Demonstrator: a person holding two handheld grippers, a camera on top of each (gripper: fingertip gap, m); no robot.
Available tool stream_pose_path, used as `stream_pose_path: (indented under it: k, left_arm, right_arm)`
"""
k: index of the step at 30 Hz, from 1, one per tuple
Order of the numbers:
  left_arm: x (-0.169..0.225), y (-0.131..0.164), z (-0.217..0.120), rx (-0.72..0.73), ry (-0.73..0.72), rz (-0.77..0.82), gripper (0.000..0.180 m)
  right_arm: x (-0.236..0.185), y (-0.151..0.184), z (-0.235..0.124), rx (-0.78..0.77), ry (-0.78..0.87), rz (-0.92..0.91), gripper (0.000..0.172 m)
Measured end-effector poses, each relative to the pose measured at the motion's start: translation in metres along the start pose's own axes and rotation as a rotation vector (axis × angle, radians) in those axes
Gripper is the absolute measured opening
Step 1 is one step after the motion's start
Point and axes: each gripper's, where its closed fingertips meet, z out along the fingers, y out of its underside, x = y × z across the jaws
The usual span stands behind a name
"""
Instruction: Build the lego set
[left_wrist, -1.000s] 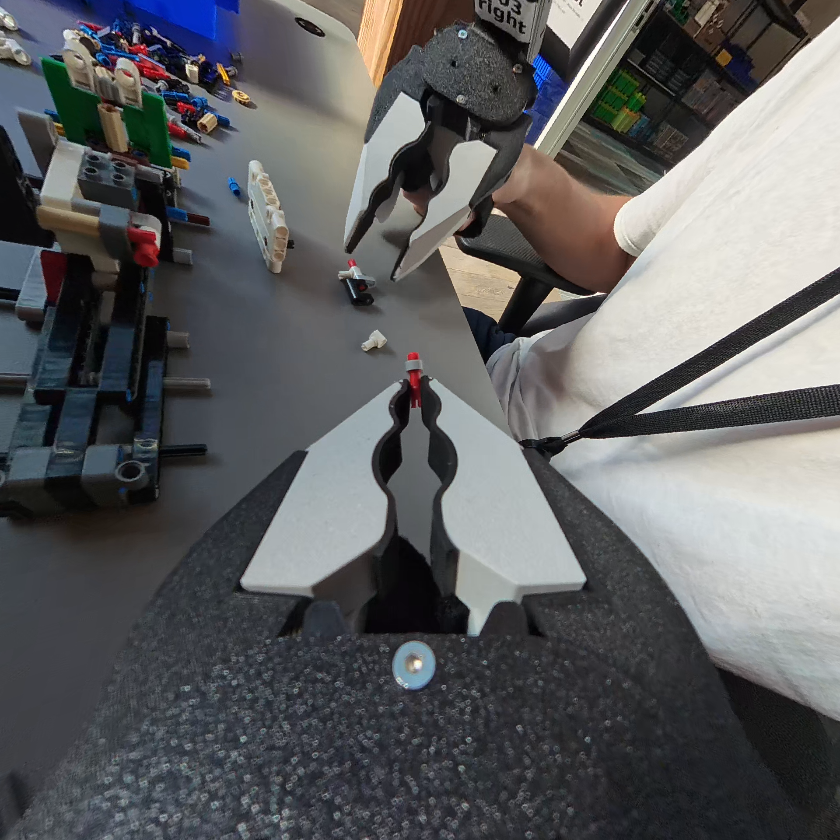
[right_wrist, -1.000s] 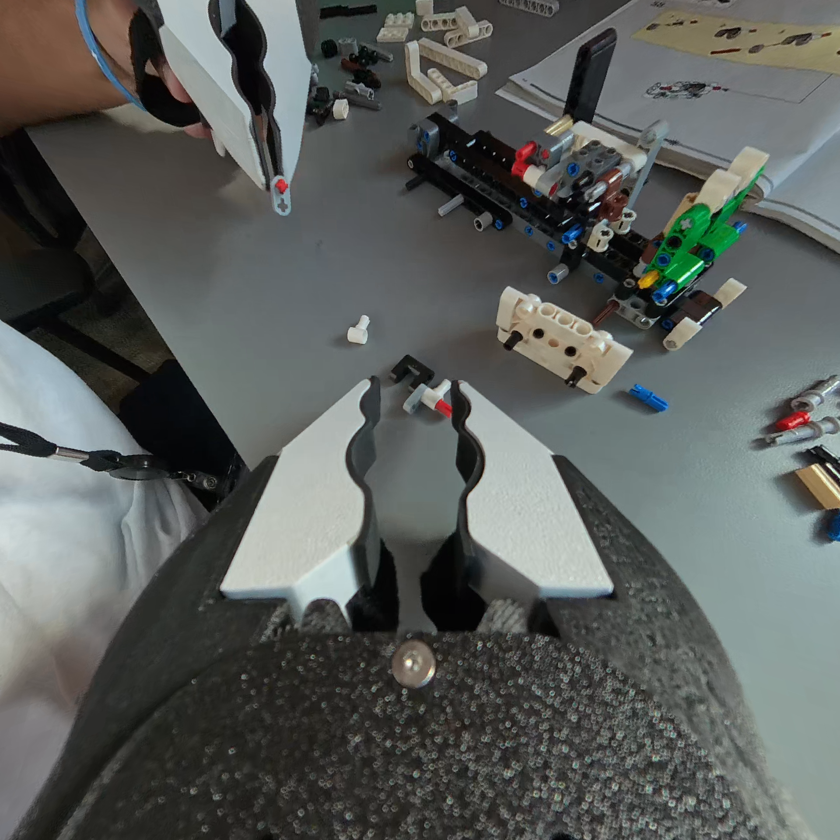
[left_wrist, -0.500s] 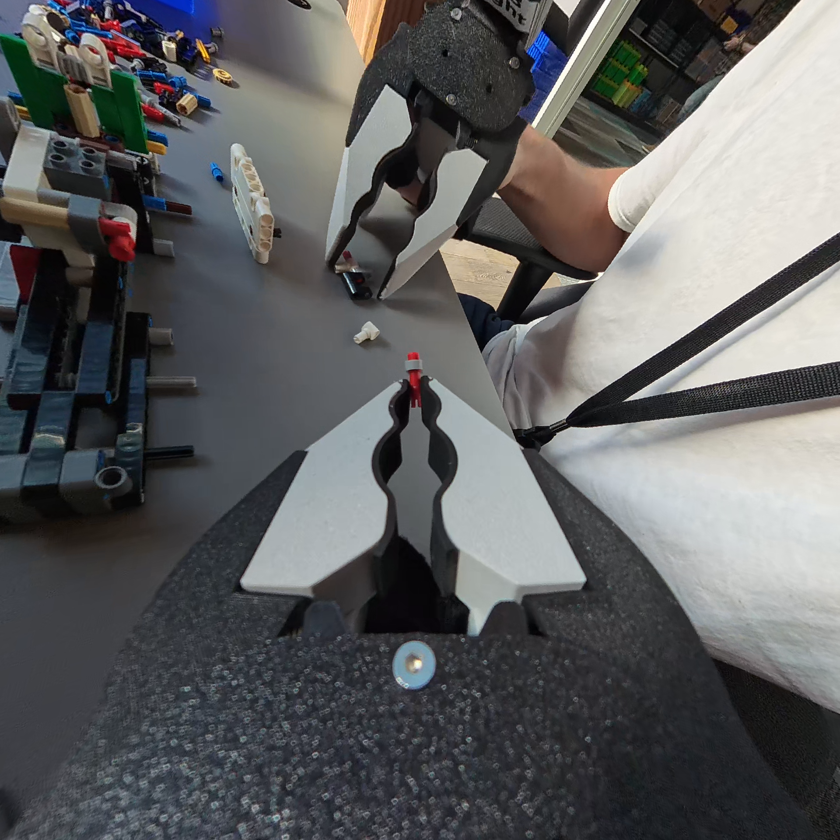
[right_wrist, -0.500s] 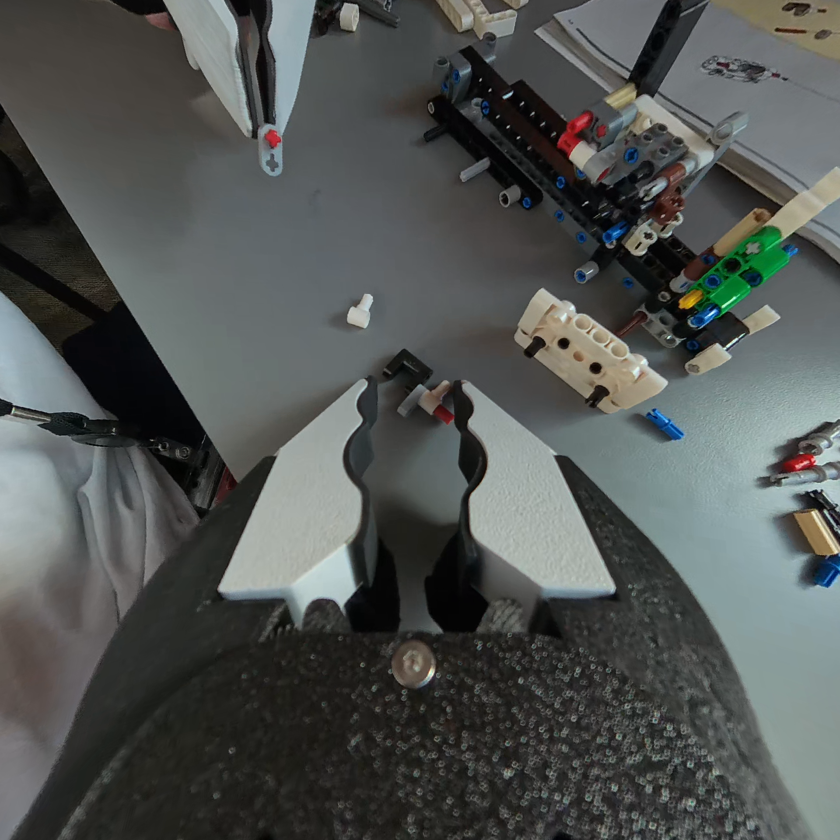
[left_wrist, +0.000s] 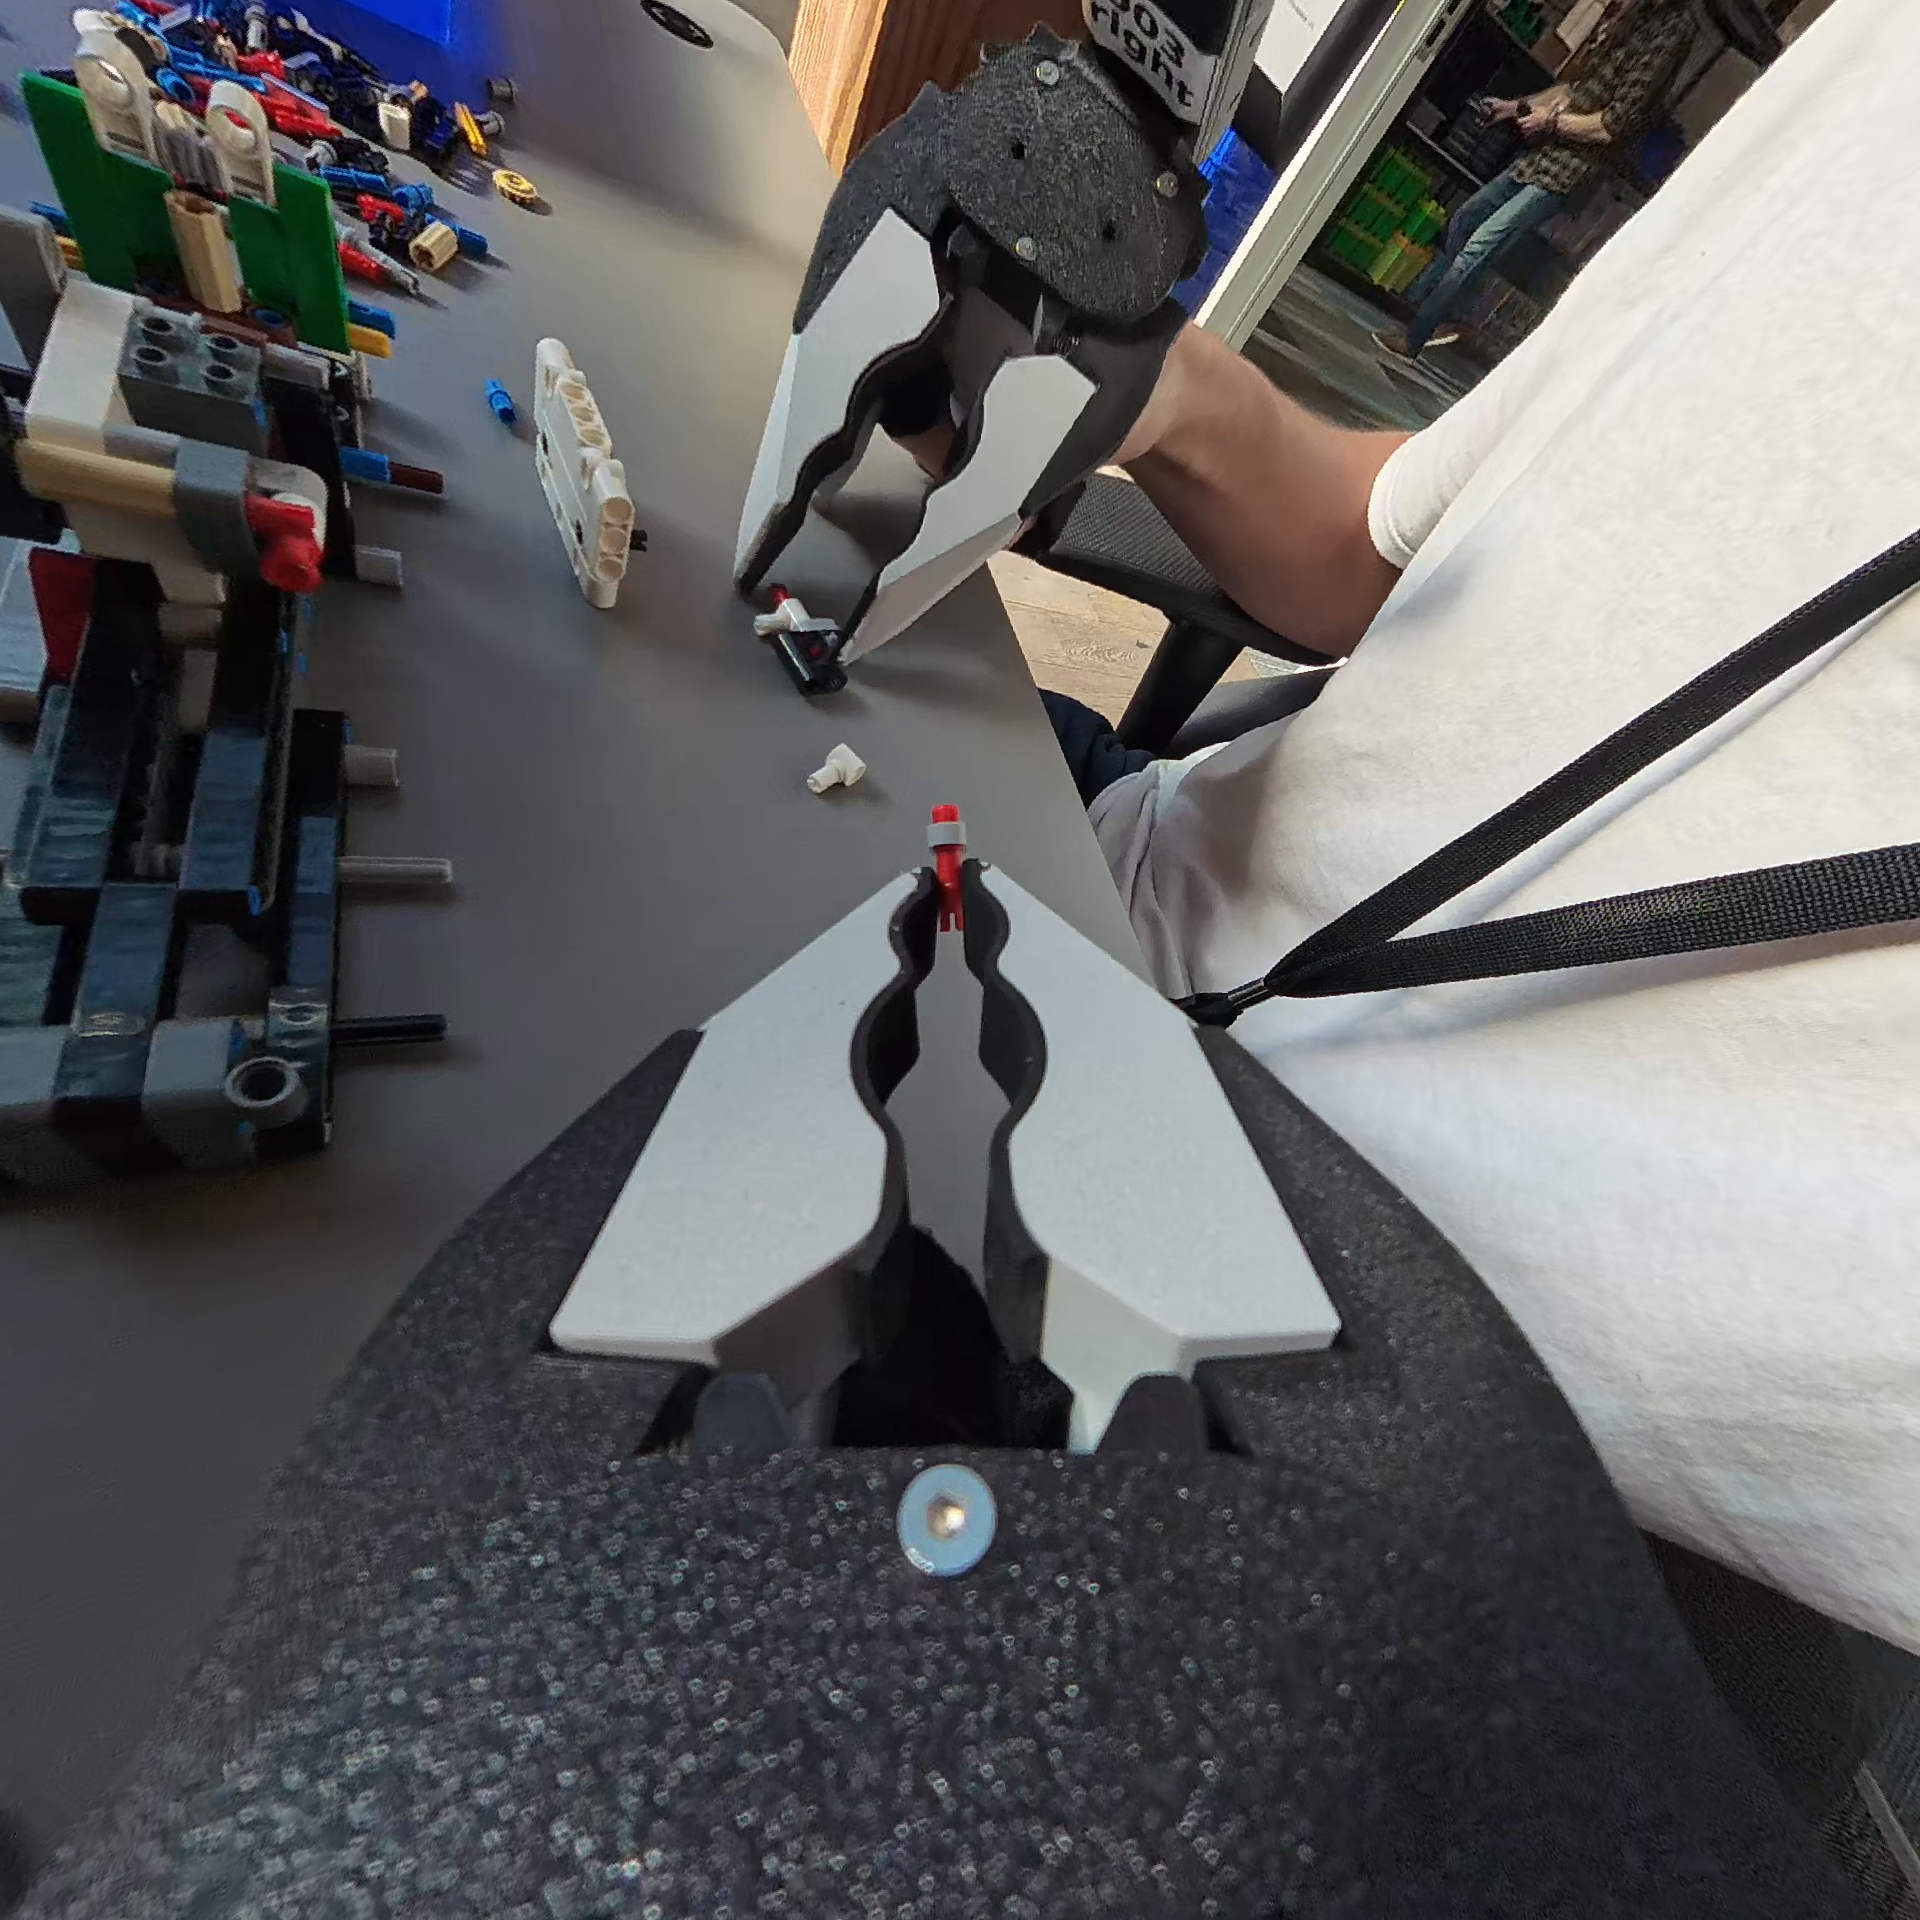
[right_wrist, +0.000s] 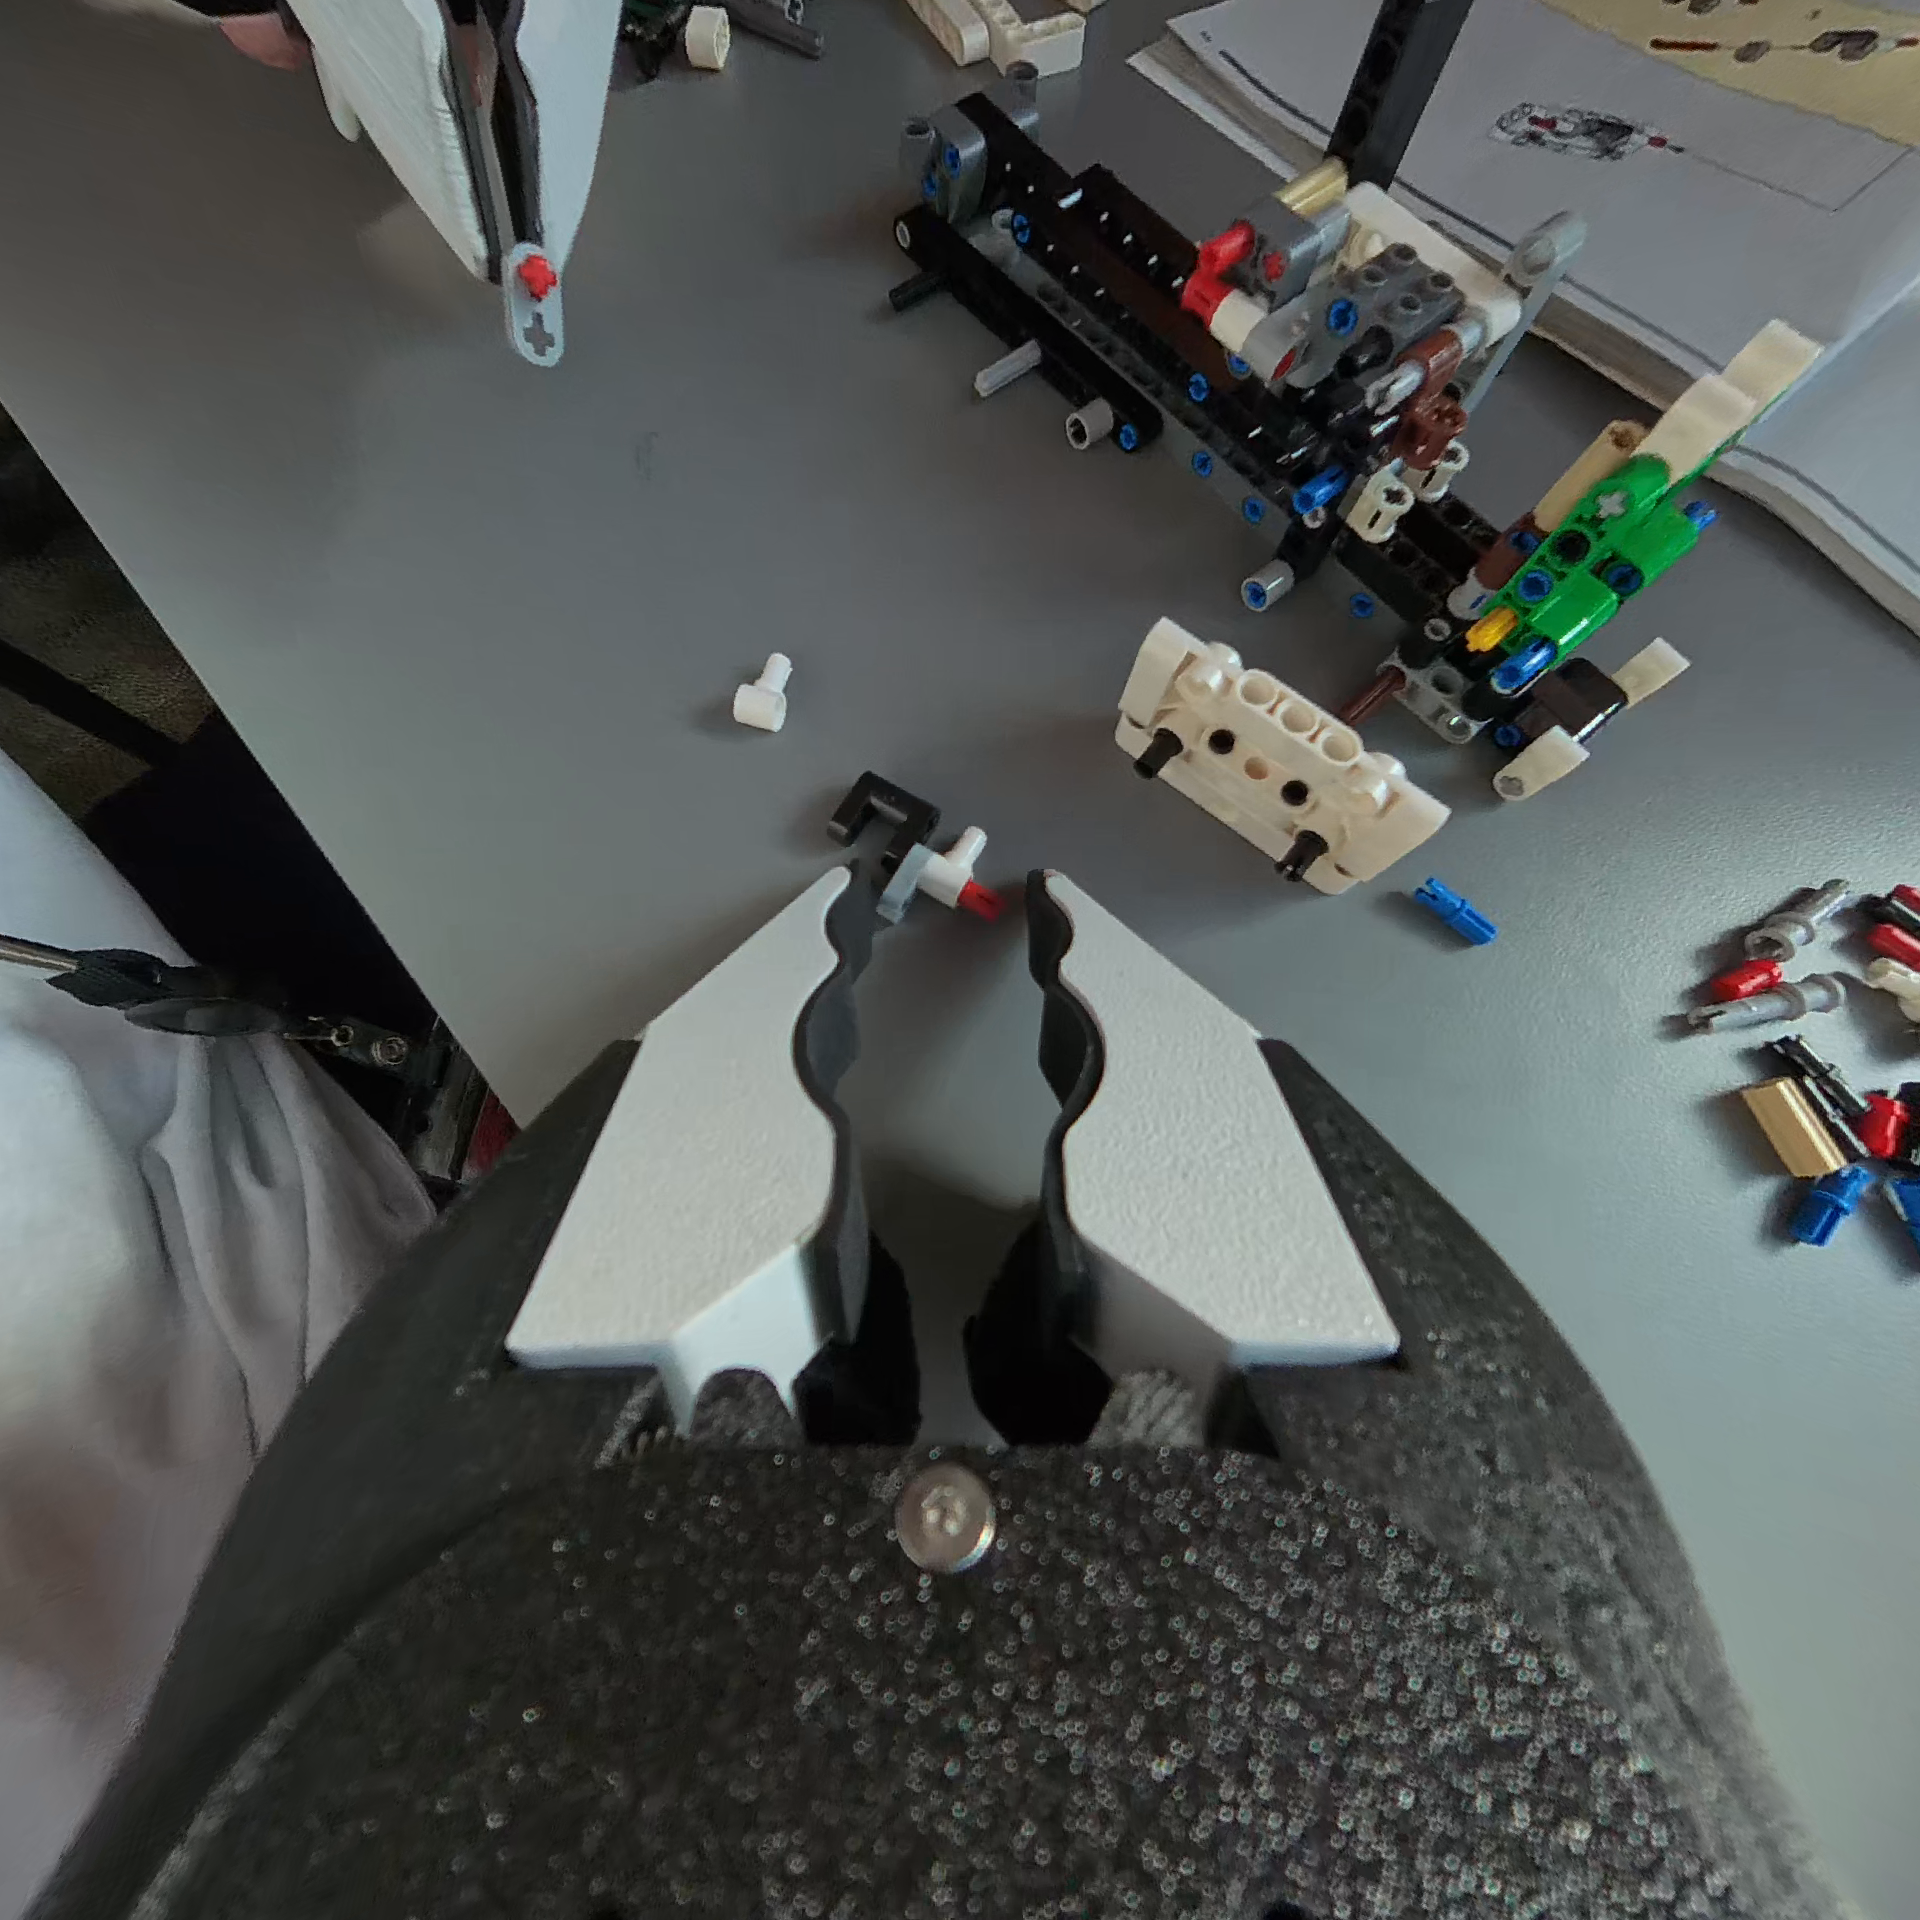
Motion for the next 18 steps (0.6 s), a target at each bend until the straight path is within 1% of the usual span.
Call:
stream_pose_path:
  k: [3,7,11,15,18]
  left_arm:
    - [-0.002,0.001,0.001,-0.008,-0.015,-0.005,0.001]
    - [-0.003,0.003,0.002,-0.018,-0.014,-0.025,0.001]
    - [-0.004,0.001,0.001,-0.008,-0.012,-0.034,0.001]
    - [-0.004,-0.002,-0.001,0.015,0.0,-0.047,0.001]
    - [-0.008,-0.006,-0.006,0.055,-0.002,-0.083,0.001]
  right_arm:
    - [0.0,0.0,0.0,0.001,0.008,0.0,0.023]
    - [0.002,0.0,0.0,0.001,0.027,0.0,0.022]
    - [0.006,-0.004,-0.001,0.024,0.086,-0.028,0.022]
    - [0.003,-0.02,-0.002,0.104,0.084,-0.031,0.022]
    - [0.002,-0.04,0.001,0.15,0.115,-0.111,0.022]
